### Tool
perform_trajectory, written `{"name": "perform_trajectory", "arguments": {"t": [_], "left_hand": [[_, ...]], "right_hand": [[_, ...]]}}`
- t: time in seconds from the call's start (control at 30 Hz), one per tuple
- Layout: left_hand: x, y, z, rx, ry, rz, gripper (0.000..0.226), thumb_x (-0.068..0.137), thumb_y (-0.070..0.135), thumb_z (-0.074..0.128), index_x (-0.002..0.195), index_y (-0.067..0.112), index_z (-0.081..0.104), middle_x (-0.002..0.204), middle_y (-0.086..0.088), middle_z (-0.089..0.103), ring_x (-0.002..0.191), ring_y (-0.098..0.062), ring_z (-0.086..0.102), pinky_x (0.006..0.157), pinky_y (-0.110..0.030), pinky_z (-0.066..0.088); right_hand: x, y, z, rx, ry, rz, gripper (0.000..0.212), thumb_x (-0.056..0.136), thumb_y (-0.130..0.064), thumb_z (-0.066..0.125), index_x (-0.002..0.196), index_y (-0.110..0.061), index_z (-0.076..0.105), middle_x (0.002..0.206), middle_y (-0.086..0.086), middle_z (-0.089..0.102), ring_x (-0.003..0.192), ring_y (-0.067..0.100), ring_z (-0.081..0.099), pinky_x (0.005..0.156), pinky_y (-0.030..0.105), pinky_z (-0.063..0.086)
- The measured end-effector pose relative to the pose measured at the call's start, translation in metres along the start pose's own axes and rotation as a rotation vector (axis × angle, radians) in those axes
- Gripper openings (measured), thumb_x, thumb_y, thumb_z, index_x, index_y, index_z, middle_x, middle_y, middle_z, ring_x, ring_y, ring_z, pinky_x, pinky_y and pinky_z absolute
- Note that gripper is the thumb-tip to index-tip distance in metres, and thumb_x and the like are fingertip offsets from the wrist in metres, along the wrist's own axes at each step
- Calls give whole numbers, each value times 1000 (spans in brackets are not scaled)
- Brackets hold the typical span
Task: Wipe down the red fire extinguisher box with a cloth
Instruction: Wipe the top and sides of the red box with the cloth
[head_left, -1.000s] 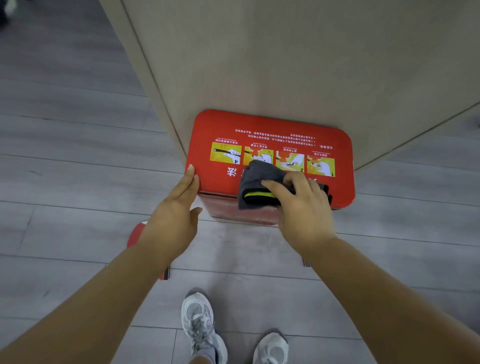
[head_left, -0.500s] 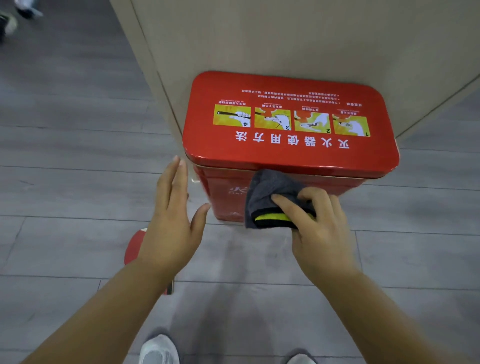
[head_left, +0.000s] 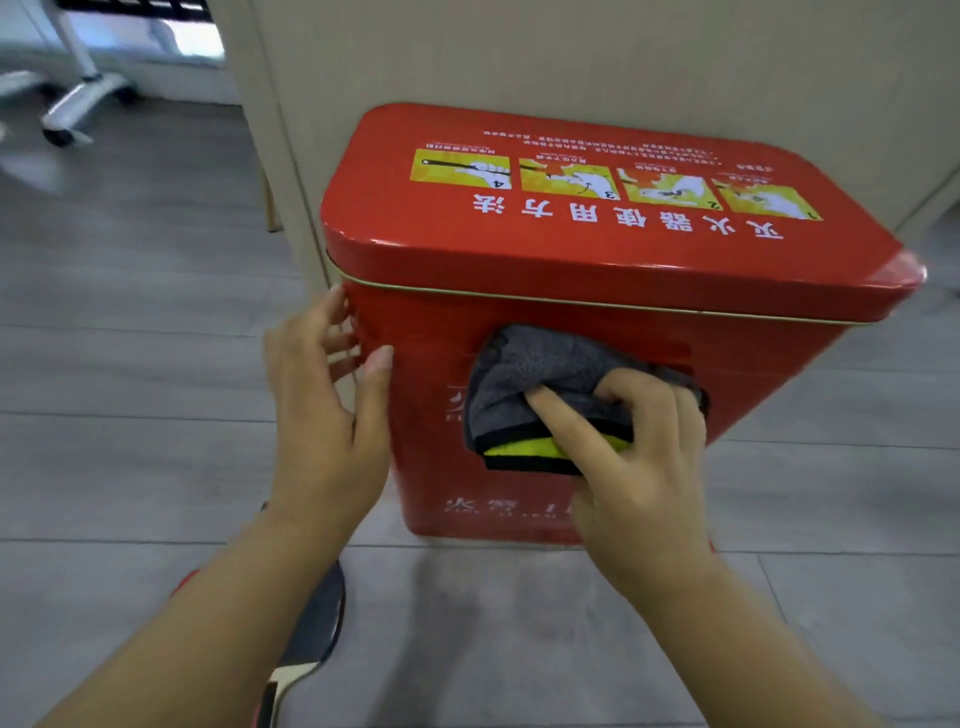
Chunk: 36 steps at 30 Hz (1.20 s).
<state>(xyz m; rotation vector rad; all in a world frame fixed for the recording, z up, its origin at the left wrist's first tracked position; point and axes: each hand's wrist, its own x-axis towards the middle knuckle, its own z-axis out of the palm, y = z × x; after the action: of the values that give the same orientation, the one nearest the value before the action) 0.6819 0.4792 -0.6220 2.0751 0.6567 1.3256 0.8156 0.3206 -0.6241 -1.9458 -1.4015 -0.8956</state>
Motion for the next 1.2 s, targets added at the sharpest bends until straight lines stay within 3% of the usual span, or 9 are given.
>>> {"name": "perform_trajectory", "arguments": {"t": [0.23,0.37,0.5,0.6,0.7,0.9,1.0,1.07,1.2], "left_hand": [[12,-14,3,-107,24,87,45,92,30,49,133,25,30,121,25,31,109,-6,47,91,-16,44],[16,-15,-7,-144,-12,73,48,88,34,54,130,21,36,121,21,31,106,-6,52,88,-15,47],[18,-8,-14,-190,-48,23,56,82,38,58,131,40,32,122,24,28,100,-7,56,83,-11,47],[28,-3,-26,-174,-146,47,72,82,29,62,139,50,23,126,23,29,93,2,57,81,-7,46],[37,4,-39,-169,-293,69,75,84,21,54,136,62,17,125,40,31,96,8,55,80,-2,43],[45,2,-60,-102,-435,12,89,92,-5,44,123,75,20,115,46,48,94,9,60,75,1,40],[50,-2,-66,-65,-477,-14,90,94,-8,36,123,75,21,103,51,51,96,14,60,79,3,39],[50,-2,-66,-52,-474,-15,86,95,-6,34,127,72,20,107,46,50,99,13,60,84,1,41],[48,1,-60,-137,-441,-9,79,97,-5,33,132,65,24,126,38,49,102,3,63,97,-22,48]], "right_hand": [[-1,1,12,-68,23,-35,46,97,-10,14,120,-27,50,107,9,37,87,28,37,64,45,41],[14,-14,-1,14,71,-71,43,97,-9,21,123,-26,51,106,7,36,89,28,39,68,47,44],[38,-35,-13,95,234,-65,39,96,-7,31,125,-24,50,106,7,33,93,28,39,79,47,44],[53,-44,-8,38,243,1,49,89,-2,35,128,-28,47,107,6,32,93,29,38,81,47,41],[62,-50,-2,-31,237,10,53,84,-3,40,128,-31,47,107,6,33,91,28,38,77,45,37],[70,-57,12,-118,254,-224,40,100,-13,32,122,-32,59,106,4,36,89,26,37,69,40,27],[55,-45,26,-169,224,-283,37,97,-14,41,114,-34,67,104,1,36,89,25,37,69,41,28],[39,-37,36,-186,168,-271,37,96,-13,40,114,-36,63,103,1,36,88,25,37,69,40,28],[8,-33,49,-211,49,-254,41,97,-13,27,113,-36,57,103,2,37,85,26,38,68,39,27]]}}
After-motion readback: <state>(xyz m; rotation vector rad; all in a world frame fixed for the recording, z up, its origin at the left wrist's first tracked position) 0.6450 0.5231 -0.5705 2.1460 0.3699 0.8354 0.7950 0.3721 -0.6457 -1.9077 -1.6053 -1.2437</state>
